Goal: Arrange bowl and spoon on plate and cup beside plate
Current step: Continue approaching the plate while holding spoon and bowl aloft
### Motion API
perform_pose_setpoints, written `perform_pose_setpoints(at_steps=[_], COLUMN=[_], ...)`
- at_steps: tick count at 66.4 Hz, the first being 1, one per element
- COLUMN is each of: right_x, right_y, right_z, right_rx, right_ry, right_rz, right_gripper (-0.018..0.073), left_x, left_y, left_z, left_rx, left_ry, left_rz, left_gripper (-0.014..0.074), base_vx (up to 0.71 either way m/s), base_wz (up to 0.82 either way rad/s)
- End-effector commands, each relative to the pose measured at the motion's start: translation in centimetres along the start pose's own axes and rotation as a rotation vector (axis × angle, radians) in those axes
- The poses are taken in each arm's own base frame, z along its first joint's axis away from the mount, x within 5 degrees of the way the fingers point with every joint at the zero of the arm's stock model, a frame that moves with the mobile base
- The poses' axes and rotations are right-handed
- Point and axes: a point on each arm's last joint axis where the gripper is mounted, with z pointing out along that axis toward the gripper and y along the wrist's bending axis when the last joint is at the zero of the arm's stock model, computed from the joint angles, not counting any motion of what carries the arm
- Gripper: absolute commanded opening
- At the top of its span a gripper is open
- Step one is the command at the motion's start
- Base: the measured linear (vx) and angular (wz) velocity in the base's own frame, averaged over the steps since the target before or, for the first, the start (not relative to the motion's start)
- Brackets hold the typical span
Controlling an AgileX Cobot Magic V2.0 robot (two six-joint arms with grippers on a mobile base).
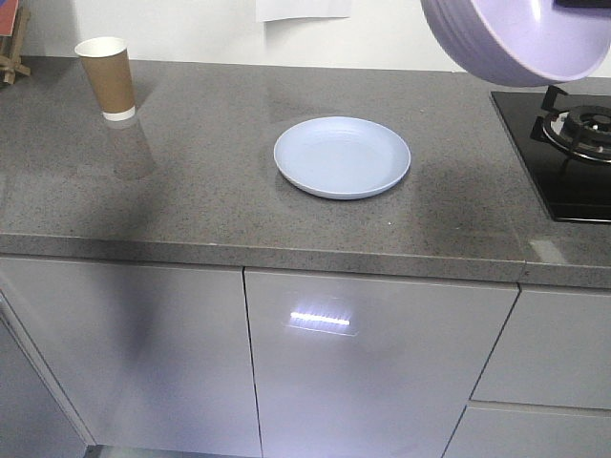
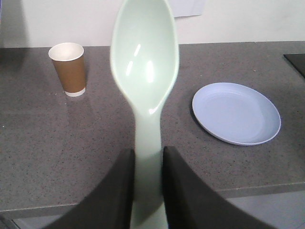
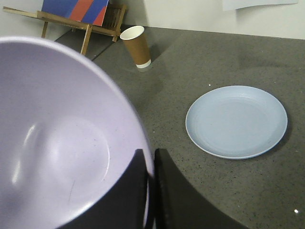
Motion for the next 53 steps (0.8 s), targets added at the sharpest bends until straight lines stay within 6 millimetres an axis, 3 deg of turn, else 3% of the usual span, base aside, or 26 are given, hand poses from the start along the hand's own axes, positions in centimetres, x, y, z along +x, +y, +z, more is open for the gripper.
perform_pose_setpoints(at_steps=[1, 53], right_x=[-1.19, -1.19], right_y=[1.28, 1.28], right_z=[-1.39, -1.39], right_rx=[-0.011, -0.011], right_ry=[-0.102, -0.102], right_rz=[-0.026, -0.026], right_gripper=[-0.0010, -0.0010], left_x=[-1.26, -1.26], left_y=[-0.28, -0.28], left_z=[-1.41, -1.41], left_rx=[0.020, 0.020], left_ry=[-0.110, -0.110], left_rz=[-0.005, -0.005], left_gripper=[-0.0006, -0.0006], base_vx=[0.02, 0.02], base_wz=[0.00, 0.01])
